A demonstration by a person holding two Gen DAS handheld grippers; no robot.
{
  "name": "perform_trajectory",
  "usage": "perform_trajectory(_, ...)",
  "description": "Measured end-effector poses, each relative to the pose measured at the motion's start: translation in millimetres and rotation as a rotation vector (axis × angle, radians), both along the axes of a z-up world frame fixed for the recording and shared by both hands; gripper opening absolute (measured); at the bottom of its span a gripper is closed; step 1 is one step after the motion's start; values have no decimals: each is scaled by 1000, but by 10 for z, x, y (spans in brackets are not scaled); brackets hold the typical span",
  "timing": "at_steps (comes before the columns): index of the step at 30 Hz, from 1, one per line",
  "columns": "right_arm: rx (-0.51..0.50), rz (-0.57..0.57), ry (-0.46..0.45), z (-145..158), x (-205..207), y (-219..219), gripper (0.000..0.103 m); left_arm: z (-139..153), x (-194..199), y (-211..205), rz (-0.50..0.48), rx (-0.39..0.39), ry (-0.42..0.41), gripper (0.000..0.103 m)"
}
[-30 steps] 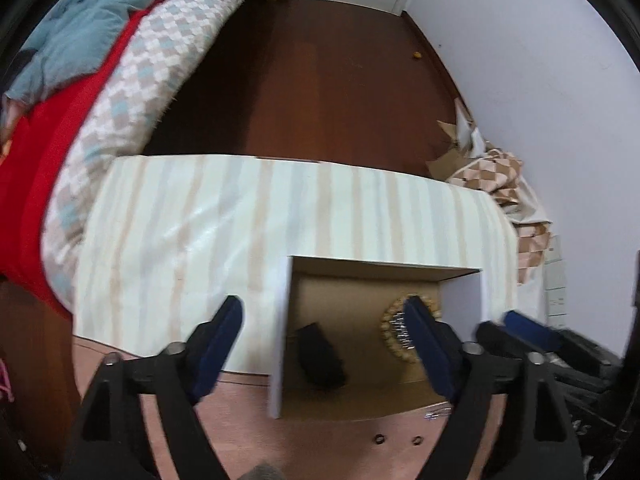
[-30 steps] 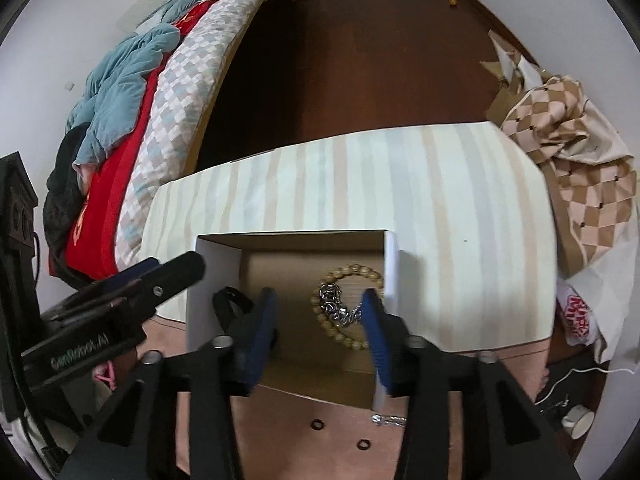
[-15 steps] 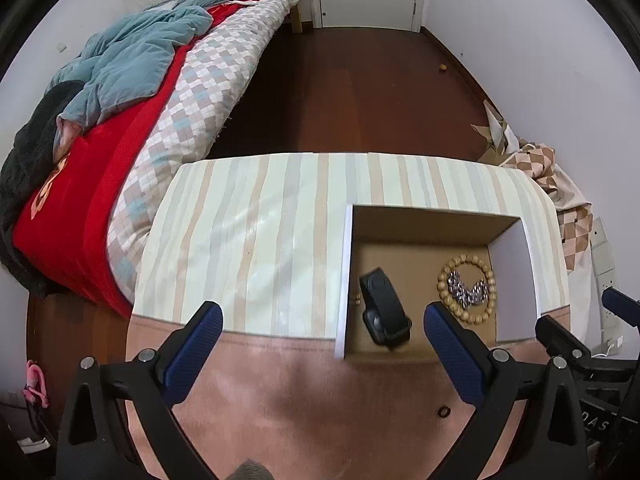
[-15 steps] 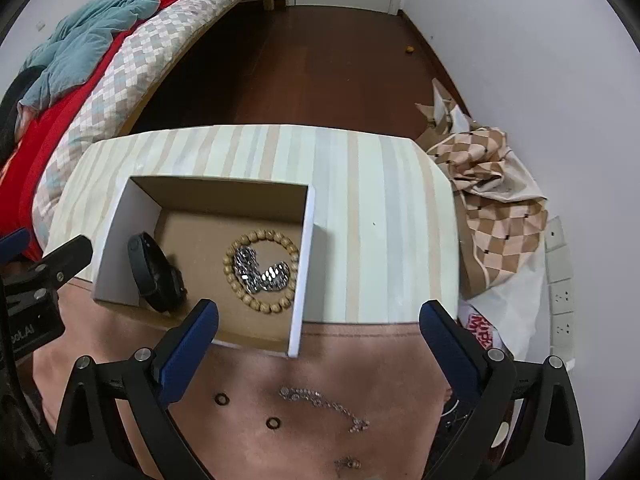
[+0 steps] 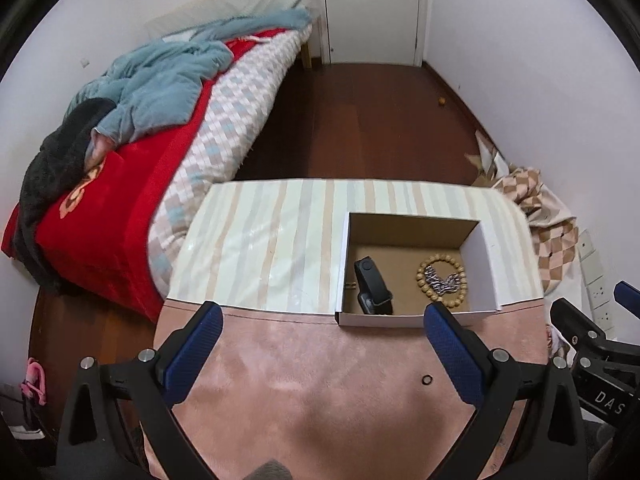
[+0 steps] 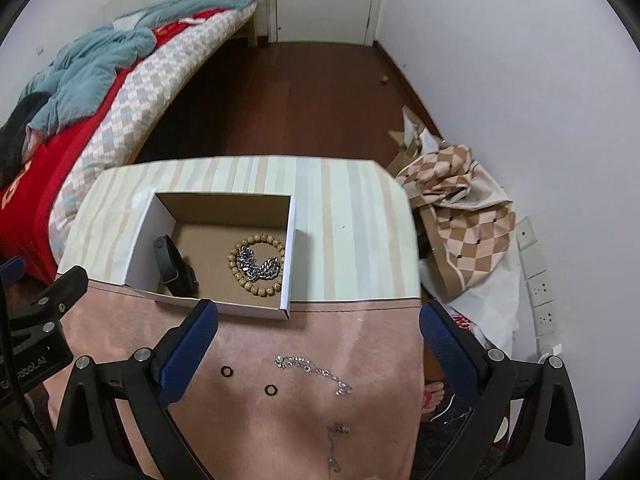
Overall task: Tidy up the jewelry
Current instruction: 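Withdraw the right tool from the box back over the table, then grasp the silver pendant necklace with the right tool while the left tool grasps a black ring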
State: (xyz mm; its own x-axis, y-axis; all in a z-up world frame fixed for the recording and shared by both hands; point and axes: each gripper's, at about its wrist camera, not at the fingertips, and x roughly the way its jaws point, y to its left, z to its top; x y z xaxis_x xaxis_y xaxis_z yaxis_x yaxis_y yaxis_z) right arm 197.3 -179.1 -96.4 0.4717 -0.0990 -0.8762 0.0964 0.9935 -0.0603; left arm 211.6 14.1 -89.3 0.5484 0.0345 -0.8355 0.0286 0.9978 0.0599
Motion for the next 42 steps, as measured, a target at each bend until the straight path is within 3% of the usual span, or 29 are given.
perform_trajectory(17,-23,-2,-220,1057,-860,55,102,804,-733,14,-9,-32,-153,103)
perform_trajectory(27,22,-5,-261,1275,-1168,55,102,856,-954,63,29,-49,-162,103)
perform_trajectory(30,66,-20,-233,1143,-1206,-52,102,683,-975,76,52,-41,-144,103)
perform_trajectory(33,91,-46,-173,811,-1244,-177,102,365,-974,80,64,-27,-93,103)
perform_trajectory(39,193,-128,37,-281,-1360,-505,100,-472,-1008,41,71,34,77,103)
perform_trajectory(42,261,-160,105,-760,-1409,-647,86,-824,-1009,21,70,68,149,103)
